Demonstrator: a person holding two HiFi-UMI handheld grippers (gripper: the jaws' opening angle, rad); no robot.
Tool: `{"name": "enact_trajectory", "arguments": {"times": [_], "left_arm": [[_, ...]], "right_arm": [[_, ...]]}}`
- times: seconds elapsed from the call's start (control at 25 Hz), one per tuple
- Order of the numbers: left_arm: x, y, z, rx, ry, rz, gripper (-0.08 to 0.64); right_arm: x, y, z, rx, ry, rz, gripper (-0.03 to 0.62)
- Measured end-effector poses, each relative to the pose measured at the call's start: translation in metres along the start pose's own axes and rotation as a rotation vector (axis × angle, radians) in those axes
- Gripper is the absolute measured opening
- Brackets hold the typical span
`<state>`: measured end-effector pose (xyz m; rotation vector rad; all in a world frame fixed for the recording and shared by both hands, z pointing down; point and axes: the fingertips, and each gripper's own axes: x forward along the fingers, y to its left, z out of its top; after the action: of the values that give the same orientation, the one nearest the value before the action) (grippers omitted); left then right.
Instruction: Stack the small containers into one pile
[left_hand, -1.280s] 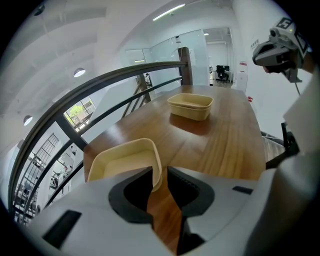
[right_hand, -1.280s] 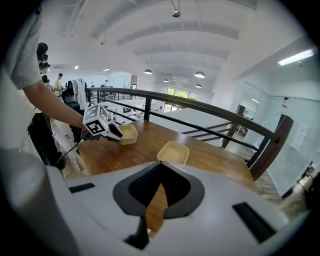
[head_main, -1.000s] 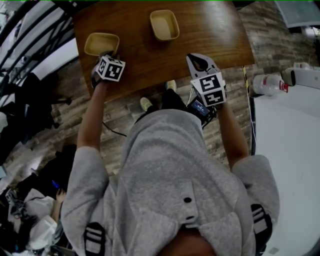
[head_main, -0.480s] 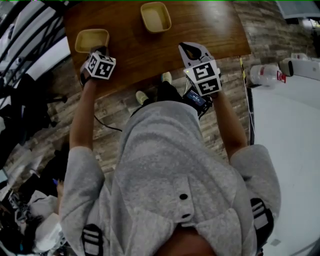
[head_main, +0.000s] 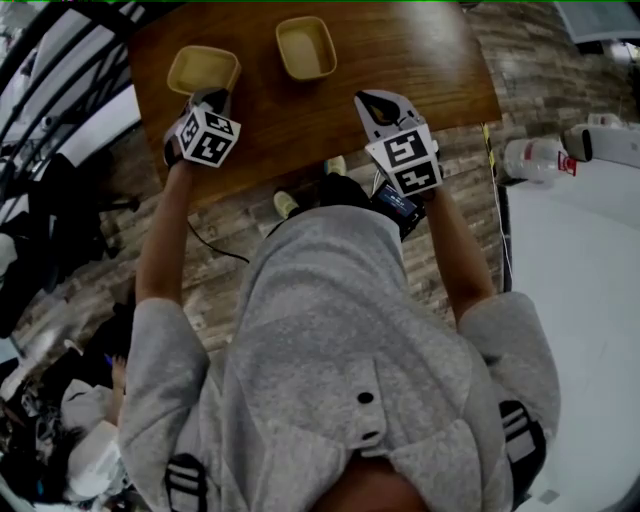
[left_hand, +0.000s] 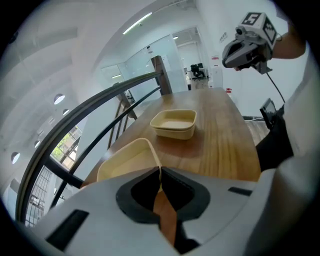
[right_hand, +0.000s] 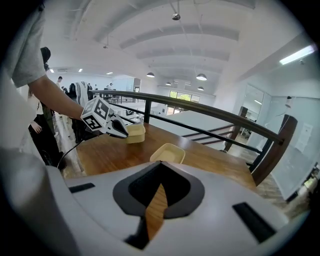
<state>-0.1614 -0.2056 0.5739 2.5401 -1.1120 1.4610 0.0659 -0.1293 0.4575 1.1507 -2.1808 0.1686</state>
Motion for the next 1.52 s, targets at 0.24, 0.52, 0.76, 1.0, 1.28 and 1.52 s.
{"name": "enact_trajectory", "arguments": {"times": [0.24, 0.52, 0.76, 1.0, 1.28, 1.52], "left_arm": [[0.009, -0.019, 0.062, 0.185, -0.088, -0.091, 0.026], [0.021, -0.042, 0.118, 0.352, -0.184, -0.199, 0.026], [0.026, -0.075, 0.138, 0.545, -0.232, -0.334, 0.026], [0.040, -0.091, 0.135, 0.673, -0.200, -0.405, 0.026], [0.057, -0.089, 0.133, 0.673, -0.166, -0.445, 0.026], [0.060, -0.090, 0.136, 0.664, -0.133, -0.484, 0.026]], "right_arm": [[0.002, -0.037, -0.005, 0.037, -0.011, -0.013, 0.015], [-0.002, -0.079, -0.011, 0.053, -0.018, -0.030, 0.015], [-0.007, -0.101, -0.027, 0.076, -0.008, -0.028, 0.015], [-0.006, -0.114, -0.036, 0.079, -0.005, -0.012, 0.015], [0.000, -0.123, -0.038, 0.071, 0.000, 0.010, 0.015], [0.002, -0.136, -0.041, 0.063, -0.003, 0.030, 0.015]]}}
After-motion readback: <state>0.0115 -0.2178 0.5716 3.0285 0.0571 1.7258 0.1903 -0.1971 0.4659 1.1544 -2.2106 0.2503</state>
